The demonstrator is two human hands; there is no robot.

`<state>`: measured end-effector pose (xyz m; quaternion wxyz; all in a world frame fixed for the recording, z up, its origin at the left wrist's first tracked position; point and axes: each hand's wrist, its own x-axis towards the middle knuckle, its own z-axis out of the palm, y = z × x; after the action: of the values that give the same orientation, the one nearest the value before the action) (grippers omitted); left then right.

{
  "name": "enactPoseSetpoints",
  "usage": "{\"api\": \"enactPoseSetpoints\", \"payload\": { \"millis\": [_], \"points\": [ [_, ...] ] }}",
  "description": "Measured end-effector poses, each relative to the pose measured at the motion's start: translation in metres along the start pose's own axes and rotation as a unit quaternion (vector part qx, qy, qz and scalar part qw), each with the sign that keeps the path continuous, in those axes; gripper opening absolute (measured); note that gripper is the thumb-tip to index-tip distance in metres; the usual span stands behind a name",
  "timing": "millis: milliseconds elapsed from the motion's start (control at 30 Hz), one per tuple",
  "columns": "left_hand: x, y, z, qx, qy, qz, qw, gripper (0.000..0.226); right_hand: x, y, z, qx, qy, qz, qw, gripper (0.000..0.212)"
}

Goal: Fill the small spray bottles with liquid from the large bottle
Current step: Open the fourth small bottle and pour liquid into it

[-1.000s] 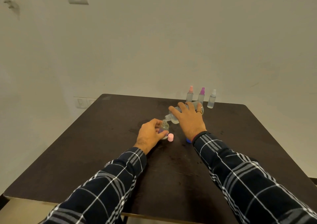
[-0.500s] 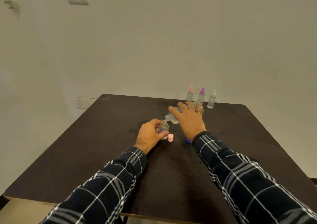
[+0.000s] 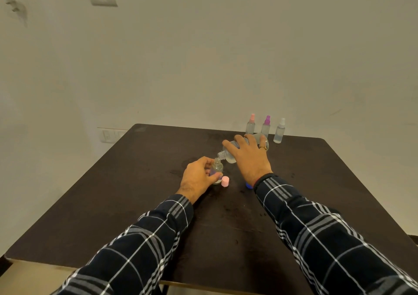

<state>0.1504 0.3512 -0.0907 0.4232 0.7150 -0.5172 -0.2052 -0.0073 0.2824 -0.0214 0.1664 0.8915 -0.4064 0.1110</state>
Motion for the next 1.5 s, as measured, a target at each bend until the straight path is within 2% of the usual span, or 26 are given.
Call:
{"api": "enactPoseSetpoints", "payload": {
  "millis": [1500],
  "points": [
    [-0.0015,0.0,0.0,0.005,0.008,0.008,1.0,0.048,0.0006,-0.0007,0.0026,-0.001,0.002,0.003,1.0,0.084]
  ]
}}
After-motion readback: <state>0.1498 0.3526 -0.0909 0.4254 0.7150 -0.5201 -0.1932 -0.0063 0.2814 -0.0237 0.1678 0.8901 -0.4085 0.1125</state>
